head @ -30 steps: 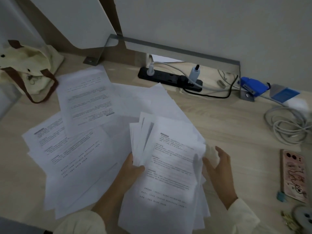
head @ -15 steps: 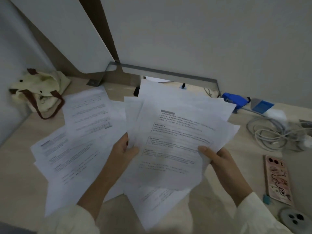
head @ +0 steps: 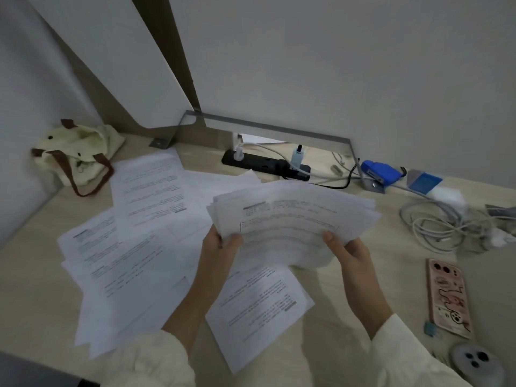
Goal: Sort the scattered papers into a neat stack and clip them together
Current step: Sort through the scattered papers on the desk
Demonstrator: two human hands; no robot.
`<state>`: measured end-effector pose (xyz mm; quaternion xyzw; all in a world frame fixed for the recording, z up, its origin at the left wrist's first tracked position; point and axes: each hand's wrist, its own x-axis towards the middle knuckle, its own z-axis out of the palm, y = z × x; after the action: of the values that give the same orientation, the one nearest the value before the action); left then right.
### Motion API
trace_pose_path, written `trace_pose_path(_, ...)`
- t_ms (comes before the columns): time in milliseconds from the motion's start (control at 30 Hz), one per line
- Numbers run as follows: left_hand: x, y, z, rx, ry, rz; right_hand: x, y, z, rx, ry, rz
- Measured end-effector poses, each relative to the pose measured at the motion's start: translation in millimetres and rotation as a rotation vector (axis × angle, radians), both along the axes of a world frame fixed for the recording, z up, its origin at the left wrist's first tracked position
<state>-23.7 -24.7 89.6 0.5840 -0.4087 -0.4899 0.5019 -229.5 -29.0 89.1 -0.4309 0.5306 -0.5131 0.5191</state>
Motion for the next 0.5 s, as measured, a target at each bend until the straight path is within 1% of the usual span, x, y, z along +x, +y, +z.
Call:
trace_pose_path(133,-3.1,5.5,-0.3,-0.064,0.017,0.059,-9.9,7.7,1.4,-0.04,-0.045,-0.042)
trace_pose_path(267,-6.2,3.9,-18.5,0.03,-0.018,0.019,-8.8,8.3,-22.6,0.138,0.042,-0.041)
trace_pose_path(333,-9.8,-0.3,-21.5,0.056,-0.02,0.012,-4.8,5.9,-26.6,0.185,0.063,-0.063)
trace_pose_path(500,-16.6,1.6,-18.1,-0.023,0.059,0.08,-11.2,10.0,-20.1,0.084,0.011,-0.188)
